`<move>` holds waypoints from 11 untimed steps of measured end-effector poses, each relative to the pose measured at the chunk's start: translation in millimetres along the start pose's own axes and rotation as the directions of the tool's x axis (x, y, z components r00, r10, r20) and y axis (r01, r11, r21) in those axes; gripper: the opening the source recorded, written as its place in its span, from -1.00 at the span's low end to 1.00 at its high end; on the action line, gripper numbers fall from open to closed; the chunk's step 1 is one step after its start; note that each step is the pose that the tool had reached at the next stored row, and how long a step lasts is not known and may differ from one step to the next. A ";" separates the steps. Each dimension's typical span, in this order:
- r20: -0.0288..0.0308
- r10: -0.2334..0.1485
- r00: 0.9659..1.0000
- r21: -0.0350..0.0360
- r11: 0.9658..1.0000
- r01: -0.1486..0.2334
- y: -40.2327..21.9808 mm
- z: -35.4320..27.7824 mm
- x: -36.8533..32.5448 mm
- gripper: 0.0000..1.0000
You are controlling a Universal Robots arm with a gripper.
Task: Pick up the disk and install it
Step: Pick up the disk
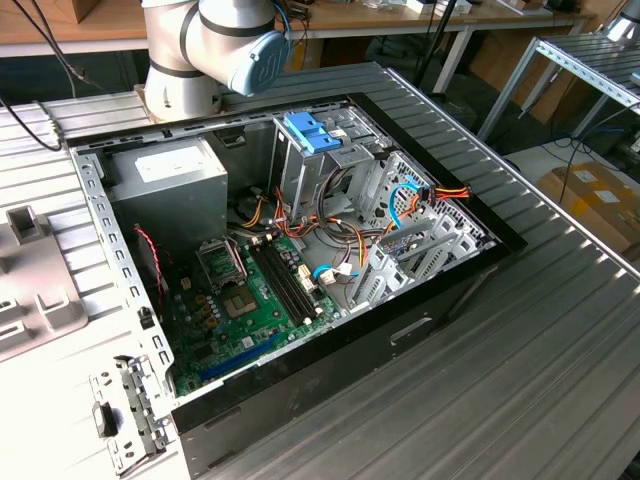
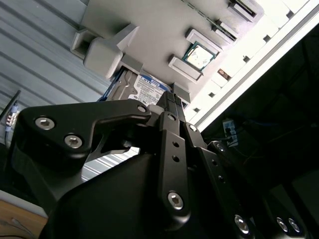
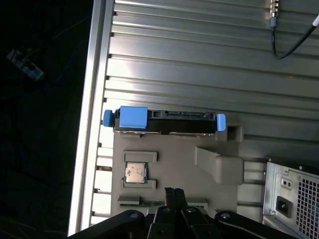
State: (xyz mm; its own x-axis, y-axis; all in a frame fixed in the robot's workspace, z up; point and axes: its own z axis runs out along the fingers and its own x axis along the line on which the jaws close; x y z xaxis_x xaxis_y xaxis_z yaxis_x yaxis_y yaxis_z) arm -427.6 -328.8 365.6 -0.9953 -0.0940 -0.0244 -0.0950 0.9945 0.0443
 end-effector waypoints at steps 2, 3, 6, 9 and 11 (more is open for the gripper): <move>0.000 -0.001 1.000 0.000 1.000 0.001 0.0 0.0 0.0 -0.79; 0.000 -0.002 1.000 0.000 1.000 0.002 0.0 0.1 0.0 -0.79; 0.000 -0.004 1.000 0.000 1.000 0.004 0.0 0.2 0.0 -0.79; 0.000 -0.006 1.000 0.000 1.000 0.006 0.0 0.2 0.0 -0.79; 0.000 -0.008 1.000 0.000 1.000 0.008 0.0 0.2 0.0 -0.79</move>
State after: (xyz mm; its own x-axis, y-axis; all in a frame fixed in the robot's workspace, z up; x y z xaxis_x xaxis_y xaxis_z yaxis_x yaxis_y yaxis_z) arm -427.6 -328.8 365.3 -0.9945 -0.1016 -0.0244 -0.1026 0.9937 0.0443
